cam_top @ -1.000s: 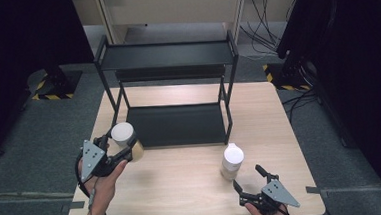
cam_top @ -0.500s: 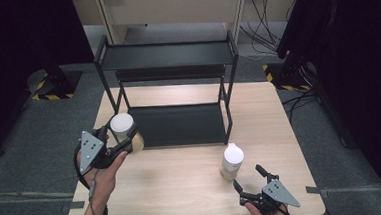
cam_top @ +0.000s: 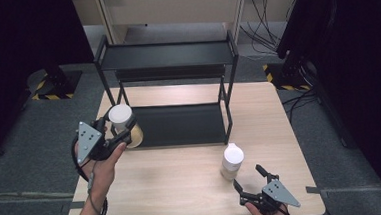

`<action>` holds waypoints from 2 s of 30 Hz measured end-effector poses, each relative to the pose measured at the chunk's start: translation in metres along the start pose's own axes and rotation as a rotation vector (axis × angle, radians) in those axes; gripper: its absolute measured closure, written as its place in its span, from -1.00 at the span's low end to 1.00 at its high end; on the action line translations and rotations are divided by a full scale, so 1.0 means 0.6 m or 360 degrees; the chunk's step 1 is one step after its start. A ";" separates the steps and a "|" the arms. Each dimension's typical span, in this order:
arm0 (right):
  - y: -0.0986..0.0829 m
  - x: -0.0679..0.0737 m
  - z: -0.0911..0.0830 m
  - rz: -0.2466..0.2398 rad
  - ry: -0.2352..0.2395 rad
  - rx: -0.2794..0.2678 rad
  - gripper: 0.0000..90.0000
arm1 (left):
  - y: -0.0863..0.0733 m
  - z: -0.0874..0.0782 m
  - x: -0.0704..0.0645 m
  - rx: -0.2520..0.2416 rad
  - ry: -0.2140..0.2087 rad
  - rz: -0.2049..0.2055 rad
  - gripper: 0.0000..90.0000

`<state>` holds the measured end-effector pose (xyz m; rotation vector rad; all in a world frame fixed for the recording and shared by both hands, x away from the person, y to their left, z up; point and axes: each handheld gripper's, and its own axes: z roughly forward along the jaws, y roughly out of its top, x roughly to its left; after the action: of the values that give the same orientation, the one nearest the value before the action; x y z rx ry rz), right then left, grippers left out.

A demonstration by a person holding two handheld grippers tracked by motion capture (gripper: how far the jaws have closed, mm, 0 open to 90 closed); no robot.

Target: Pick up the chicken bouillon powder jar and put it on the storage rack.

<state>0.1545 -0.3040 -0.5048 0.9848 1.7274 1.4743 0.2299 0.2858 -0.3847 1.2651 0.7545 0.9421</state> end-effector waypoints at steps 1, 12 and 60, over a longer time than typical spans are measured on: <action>0.000 0.000 0.000 0.0002 0.0000 0.0000 -0.88 | 0.002 0.002 0.000 -0.0003 0.0001 0.0001 -0.26; 0.000 -0.001 0.000 0.0014 -0.0002 0.0001 -0.88 | 0.028 0.019 0.003 -0.0019 -0.0005 0.0009 -0.26; 0.001 -0.002 0.000 0.0019 0.0000 0.0005 -0.88 | 0.109 0.083 0.014 -0.0065 0.0047 0.0010 -0.26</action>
<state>0.1551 -0.3051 -0.5043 0.9986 1.7271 1.4796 0.2666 0.2742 -0.3118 1.2212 0.7509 0.9785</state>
